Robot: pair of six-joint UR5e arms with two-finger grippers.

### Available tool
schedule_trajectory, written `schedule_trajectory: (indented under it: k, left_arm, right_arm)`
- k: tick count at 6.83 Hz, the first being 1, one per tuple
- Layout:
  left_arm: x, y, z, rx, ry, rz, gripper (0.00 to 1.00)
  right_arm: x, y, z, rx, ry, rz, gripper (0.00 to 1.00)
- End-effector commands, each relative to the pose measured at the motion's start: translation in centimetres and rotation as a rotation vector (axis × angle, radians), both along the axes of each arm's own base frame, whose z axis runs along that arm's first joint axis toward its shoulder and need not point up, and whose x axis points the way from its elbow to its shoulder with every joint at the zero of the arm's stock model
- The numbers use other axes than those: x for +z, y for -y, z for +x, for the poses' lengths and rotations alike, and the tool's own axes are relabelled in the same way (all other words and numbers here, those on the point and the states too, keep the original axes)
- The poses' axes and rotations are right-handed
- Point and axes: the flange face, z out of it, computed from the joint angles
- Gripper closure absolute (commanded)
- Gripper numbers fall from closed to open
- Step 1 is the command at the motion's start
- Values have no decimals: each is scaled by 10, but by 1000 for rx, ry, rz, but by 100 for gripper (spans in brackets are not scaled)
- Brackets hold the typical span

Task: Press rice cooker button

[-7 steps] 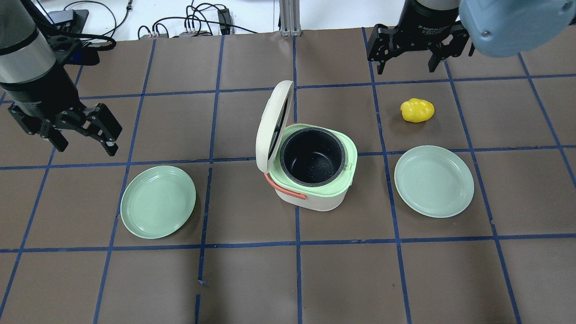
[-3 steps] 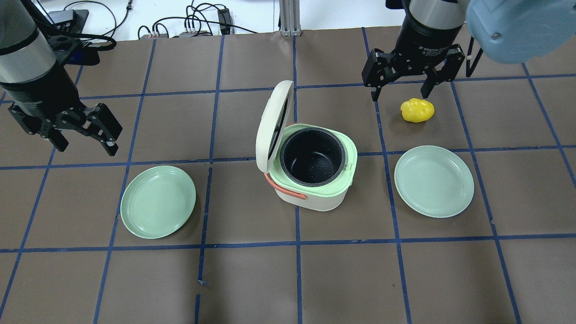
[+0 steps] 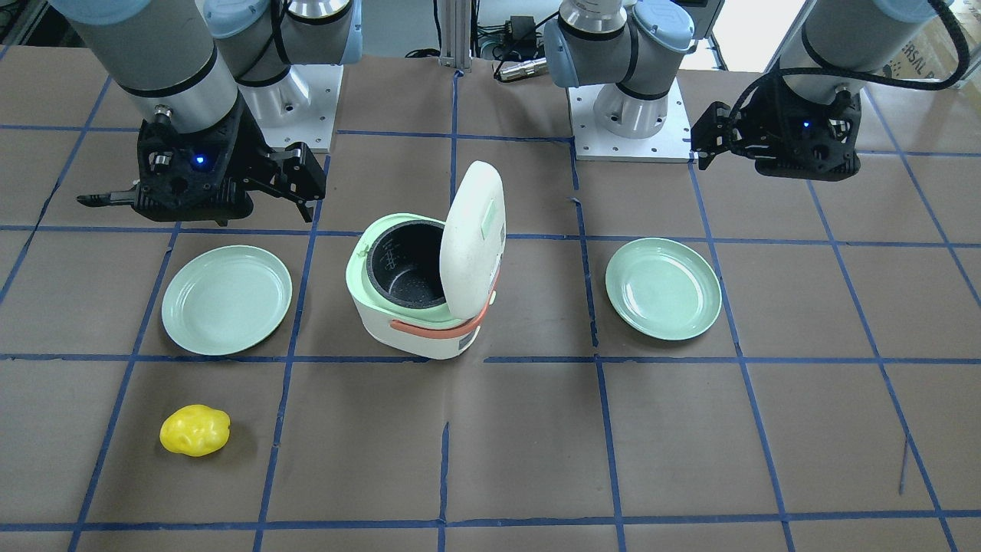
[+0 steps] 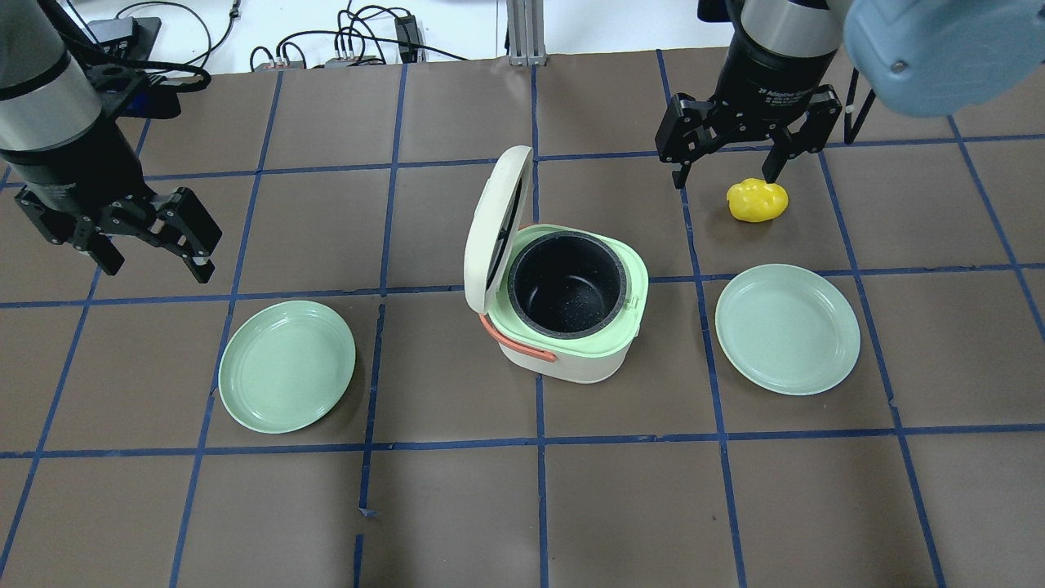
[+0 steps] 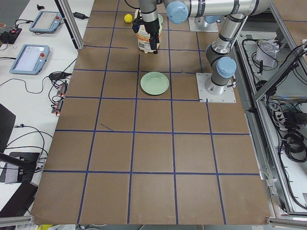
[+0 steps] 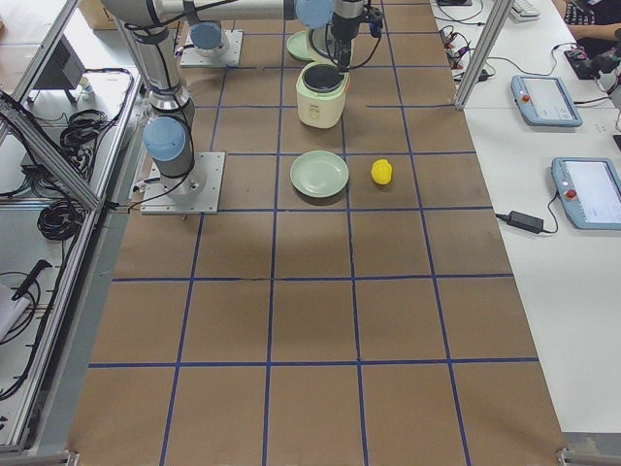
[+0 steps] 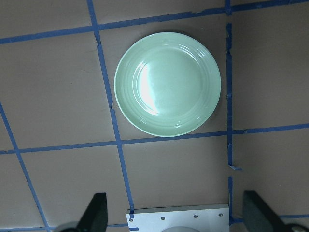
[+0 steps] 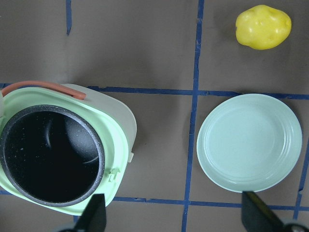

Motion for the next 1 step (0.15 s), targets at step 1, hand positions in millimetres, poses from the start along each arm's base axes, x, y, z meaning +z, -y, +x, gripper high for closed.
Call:
schedule_trajectory:
  k: [1]
  left_arm:
    - [0, 0, 0, 0, 0, 0, 0]
  right_arm:
    - [0, 0, 1, 2, 1, 0, 0]
